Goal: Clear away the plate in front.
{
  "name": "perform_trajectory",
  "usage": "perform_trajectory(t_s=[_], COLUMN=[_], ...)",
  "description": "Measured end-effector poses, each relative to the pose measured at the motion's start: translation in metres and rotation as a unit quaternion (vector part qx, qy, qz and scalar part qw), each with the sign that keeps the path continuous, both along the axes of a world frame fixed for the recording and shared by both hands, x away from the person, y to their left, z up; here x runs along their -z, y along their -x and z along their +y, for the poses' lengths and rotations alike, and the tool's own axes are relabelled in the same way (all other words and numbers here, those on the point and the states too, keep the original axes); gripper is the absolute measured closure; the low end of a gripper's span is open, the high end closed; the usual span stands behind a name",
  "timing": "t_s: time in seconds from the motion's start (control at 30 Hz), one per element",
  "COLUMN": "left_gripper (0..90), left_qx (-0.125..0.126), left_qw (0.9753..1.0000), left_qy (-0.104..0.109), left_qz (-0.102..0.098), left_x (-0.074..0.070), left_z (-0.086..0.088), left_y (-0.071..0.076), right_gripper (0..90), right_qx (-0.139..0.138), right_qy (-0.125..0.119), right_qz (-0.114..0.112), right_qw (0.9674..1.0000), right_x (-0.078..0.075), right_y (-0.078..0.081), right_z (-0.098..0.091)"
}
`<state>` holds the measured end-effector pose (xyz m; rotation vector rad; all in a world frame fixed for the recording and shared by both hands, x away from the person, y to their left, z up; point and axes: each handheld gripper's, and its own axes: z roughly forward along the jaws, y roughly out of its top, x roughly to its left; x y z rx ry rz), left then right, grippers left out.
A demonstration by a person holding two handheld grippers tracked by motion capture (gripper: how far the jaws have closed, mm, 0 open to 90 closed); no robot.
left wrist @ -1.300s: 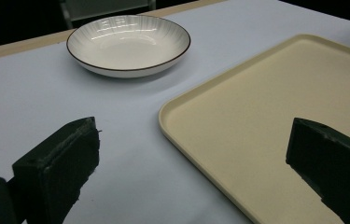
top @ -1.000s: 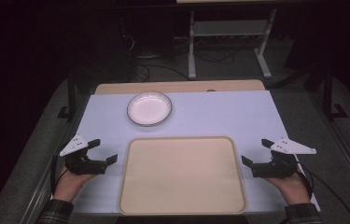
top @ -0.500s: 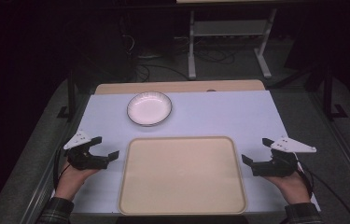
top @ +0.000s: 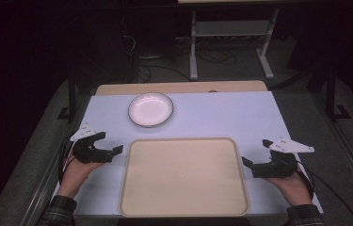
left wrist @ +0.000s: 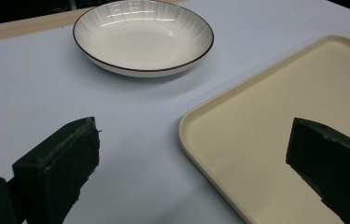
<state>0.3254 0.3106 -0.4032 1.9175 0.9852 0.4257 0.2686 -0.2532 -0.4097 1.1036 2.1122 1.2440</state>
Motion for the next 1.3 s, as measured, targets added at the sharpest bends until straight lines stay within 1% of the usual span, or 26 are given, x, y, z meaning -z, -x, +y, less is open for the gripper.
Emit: perform_trajectory(t_s=[0.2,0.4,0.5,0.83,0.87,0.93,1.13,1.2,1.3], left_gripper=[2.2,2.2,2.2,2.2,2.2,2.2,2.3,2.4,2.5], left_qx=[-0.004,-0.007,-0.007,-0.006,-0.008,-0.008,-0.011,-0.01,-0.01], left_qw=[1.0,1.0,0.9999,0.9999,0.9999,0.9999,0.9998,0.9998,0.9998], left_qy=[-0.002,-0.002,-0.001,0.005,0.003,0.004,0.011,0.009,0.01], left_qz=[0.003,0.005,0.009,0.01,0.01,0.011,0.01,0.012,0.013], left_x=[0.0,-0.001,-0.001,-0.002,-0.003,-0.003,-0.004,-0.004,-0.004], left_z=[-0.001,-0.004,-0.008,-0.015,-0.017,-0.018,-0.024,-0.027,-0.029], left_y=[-0.004,-0.011,-0.018,-0.032,-0.035,-0.037,-0.049,-0.055,-0.059], right_gripper=[0.6,0.6,0.6,0.7,0.6,0.7,0.7,0.6,0.7], right_qx=[-0.002,-0.002,-0.001,0.002,0.002,0.003,0.003,0.003,0.005], right_qy=[0.003,0.002,0.001,0.0,-0.001,-0.002,-0.003,-0.003,-0.004], right_qz=[-0.003,0.0,0.0,0.0,0.0,-0.001,-0.002,-0.002,-0.001], right_qw=[1.0,1.0,1.0,1.0,1.0,1.0,1.0,1.0,1.0], right_x=[0.001,0.001,0.0,0.0,0.0,0.0,0.0,0.0,0.0], right_y=[-0.001,-0.001,-0.001,-0.001,-0.001,-0.001,-0.001,-0.001,-0.001], right_z=[0.002,0.001,0.001,0.0,0.0,0.0,0.0,-0.001,-0.001])
